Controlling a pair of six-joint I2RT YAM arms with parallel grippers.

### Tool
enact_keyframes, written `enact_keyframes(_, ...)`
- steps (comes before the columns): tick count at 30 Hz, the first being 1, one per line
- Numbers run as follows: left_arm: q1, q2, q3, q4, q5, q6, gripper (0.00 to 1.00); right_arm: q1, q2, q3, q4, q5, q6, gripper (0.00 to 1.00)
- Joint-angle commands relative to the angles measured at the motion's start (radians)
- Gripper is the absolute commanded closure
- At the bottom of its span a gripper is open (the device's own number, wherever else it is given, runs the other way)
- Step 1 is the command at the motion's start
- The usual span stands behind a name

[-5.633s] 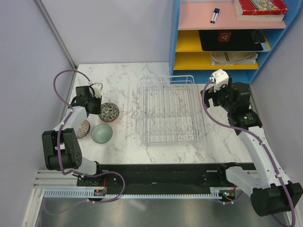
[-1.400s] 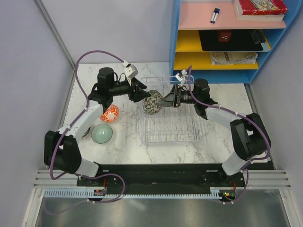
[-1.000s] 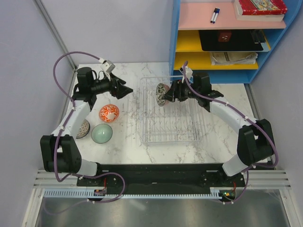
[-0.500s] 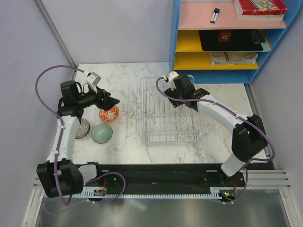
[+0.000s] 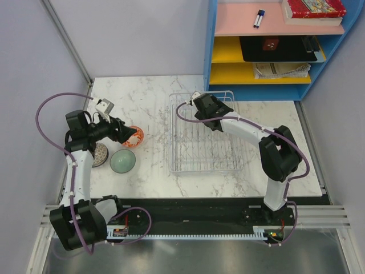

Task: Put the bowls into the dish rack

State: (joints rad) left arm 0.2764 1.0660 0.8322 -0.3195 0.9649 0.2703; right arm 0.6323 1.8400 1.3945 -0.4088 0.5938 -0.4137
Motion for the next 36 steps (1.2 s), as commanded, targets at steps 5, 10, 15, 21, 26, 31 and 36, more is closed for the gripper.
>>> enact_keyframes(5,0.023,0.023,-0.012,0.040,0.094,0.004,0.18,0.007,0.088,0.089,0.096,0.164,-0.105,1.00)
enact_keyframes(10,0.027,0.012,-0.024,0.060,0.095,0.001,0.18,0.013,0.137,0.107,0.123,0.195,-0.132,1.00)
enact_keyframes(15,0.030,0.008,-0.033,0.069,0.100,-0.002,0.18,0.018,0.177,0.120,0.157,0.218,-0.154,1.00)
enact_keyframes(21,0.032,0.015,-0.035,0.074,0.103,-0.002,0.18,0.020,0.218,0.120,0.189,0.241,-0.178,1.00)
enact_keyframes(26,0.034,0.015,-0.036,0.074,0.104,-0.002,0.18,0.018,0.245,0.115,0.209,0.264,-0.194,1.00)
enact_keyframes(31,0.035,0.017,-0.038,0.076,0.104,-0.002,0.18,0.018,0.260,0.120,0.211,0.261,-0.206,0.67)
enact_keyframes(36,0.037,0.020,-0.038,0.076,0.107,-0.002,0.18,0.020,0.281,0.126,0.212,0.256,-0.214,0.29)
